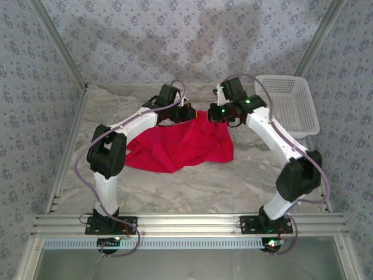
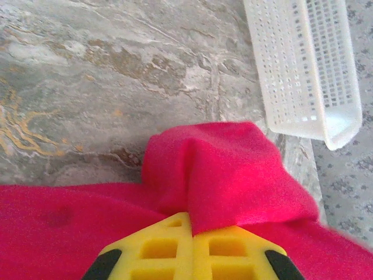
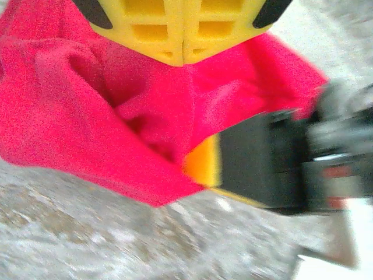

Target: Fold the inside-out t-shirt

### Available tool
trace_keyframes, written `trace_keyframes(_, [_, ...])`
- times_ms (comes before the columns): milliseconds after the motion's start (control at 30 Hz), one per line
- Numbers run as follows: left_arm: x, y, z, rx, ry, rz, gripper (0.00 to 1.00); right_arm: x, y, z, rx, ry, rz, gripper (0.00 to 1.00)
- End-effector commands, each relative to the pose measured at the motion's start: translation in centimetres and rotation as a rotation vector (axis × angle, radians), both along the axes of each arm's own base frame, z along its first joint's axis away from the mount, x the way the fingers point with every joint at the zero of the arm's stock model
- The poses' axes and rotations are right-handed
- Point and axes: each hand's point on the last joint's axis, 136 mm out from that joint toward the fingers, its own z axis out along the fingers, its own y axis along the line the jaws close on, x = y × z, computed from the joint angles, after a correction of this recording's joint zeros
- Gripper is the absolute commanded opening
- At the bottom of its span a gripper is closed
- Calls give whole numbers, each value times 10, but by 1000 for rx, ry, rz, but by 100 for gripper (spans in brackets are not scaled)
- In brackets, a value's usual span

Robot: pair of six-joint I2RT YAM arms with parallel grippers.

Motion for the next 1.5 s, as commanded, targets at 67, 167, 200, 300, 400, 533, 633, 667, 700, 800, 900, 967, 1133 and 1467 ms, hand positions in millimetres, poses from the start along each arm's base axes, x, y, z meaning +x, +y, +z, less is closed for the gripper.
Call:
trace_keyframes(67, [5,0,-15,13,26,8,0,-18,6,34,304,56,65,0])
trace_keyframes(167, [2,2,-16,13,22,9,0,-1,-7,27,363,70,7,0])
trace_keyframes(200, [0,3,-16,15,19,11,0,3,-12,17,332,81,-19,0])
trace_keyframes(300, [-2,6,-14,17,13,14,0,13,-29,-17,193,99,-89,0])
trace_keyframes(400, [-4,8,-14,22,19,15,0,14,-42,-52,48,121,-122,30])
trace_keyframes(533, [-6,9,-15,23,21,16,0,7,-37,-80,51,188,-131,51])
trace_keyframes(633, [-6,8,-13,18,20,16,0,10,-31,-91,111,209,-173,55])
trace_keyframes(667, [-6,9,-13,16,22,17,0,12,-29,-95,132,220,-195,56])
trace_keyframes(700, [-7,8,-13,14,23,15,0,15,-28,-99,149,232,-220,58])
trace_keyframes(800, [-8,9,-11,11,23,18,0,28,-22,-107,203,255,-286,59])
trace_keyframes(900, [-10,10,-10,5,21,18,0,38,-17,-118,245,294,-341,58])
trace_keyframes(967, [-11,11,-9,6,17,19,0,45,-14,-121,269,307,-362,50])
trace_keyframes(1133, [-11,12,-4,7,4,18,0,51,-11,-89,275,284,-351,0])
trace_keyframes(1467, [-2,12,13,-6,-35,26,0,0,-20,93,412,59,-261,0])
